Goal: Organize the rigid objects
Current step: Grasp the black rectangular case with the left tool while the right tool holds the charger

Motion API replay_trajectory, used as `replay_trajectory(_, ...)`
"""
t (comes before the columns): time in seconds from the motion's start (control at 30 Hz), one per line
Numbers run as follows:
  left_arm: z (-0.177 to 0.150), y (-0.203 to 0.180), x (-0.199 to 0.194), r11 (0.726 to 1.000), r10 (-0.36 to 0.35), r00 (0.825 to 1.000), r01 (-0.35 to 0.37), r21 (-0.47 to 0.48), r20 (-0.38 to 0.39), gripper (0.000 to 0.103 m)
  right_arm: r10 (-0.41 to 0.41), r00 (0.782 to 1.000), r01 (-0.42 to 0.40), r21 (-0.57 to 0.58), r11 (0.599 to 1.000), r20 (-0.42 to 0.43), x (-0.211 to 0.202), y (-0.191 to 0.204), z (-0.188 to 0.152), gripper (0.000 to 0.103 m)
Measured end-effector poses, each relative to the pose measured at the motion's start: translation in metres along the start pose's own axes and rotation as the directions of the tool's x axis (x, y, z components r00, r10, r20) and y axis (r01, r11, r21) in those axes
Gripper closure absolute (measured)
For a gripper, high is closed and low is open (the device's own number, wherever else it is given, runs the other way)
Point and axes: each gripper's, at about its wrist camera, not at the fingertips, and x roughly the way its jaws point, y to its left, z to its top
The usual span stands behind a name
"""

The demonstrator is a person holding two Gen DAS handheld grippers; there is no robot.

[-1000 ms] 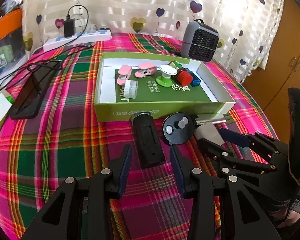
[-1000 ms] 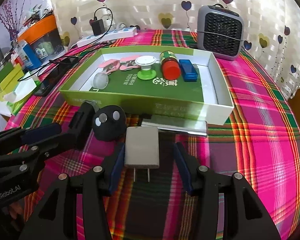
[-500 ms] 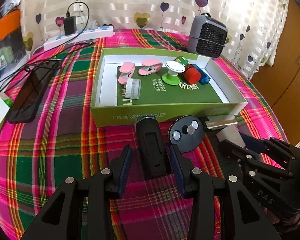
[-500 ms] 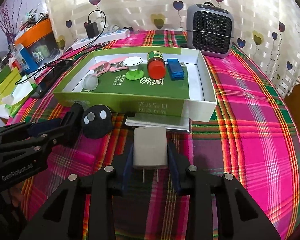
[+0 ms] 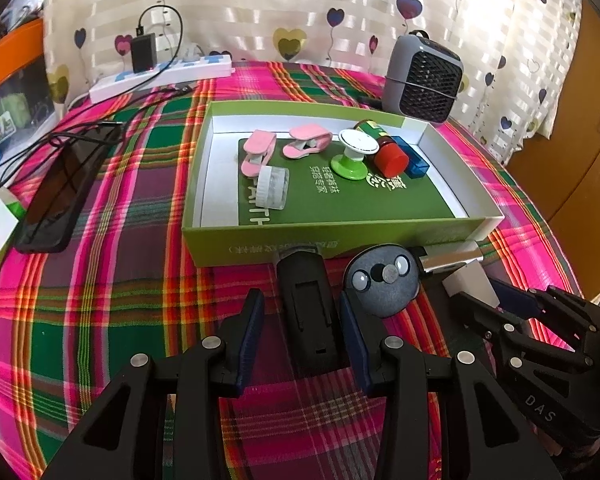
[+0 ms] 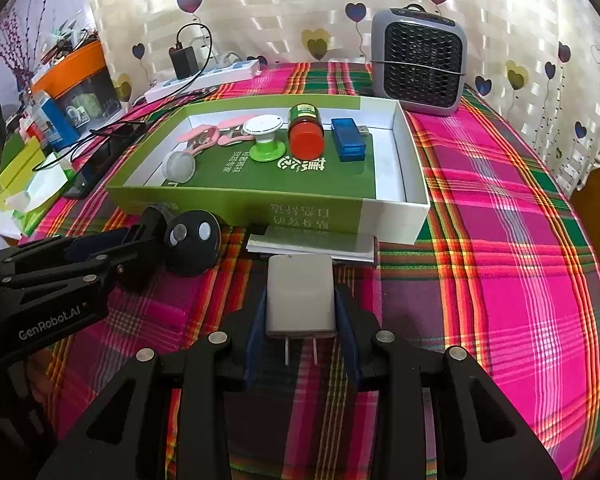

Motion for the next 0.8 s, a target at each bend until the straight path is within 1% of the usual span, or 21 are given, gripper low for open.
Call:
replay_trajectory(0.33, -0.0005, 0.0002, 0.0000, 1.000, -0.001, 1.000, 0.001, -0.002, 0.001, 0.066, 0.005, 1.000, -0.005, 0.003, 1.000, 0.001, 0.0002, -0.0007, 0.0002, 0.068)
replay_trajectory(0.57, 0.0004, 0.0043, -0.0018, 1.000, 0.004, 1.000, -0.004, -0.016, 0.004, 0.076, 0.005, 1.000, -0.005, 0.002, 1.000, 0.001, 0.0001, -0.0007, 0.0001, 0.068)
replay_trajectory(0.8, -0.0008, 0.0046, -0.0024, 1.000, 0.004, 1.000, -0.003, -0.017, 0.006, 0.077, 0.004, 1.000, -0.004, 0.002, 1.000, 0.001, 0.0001, -0.0006, 0.0002, 0.068)
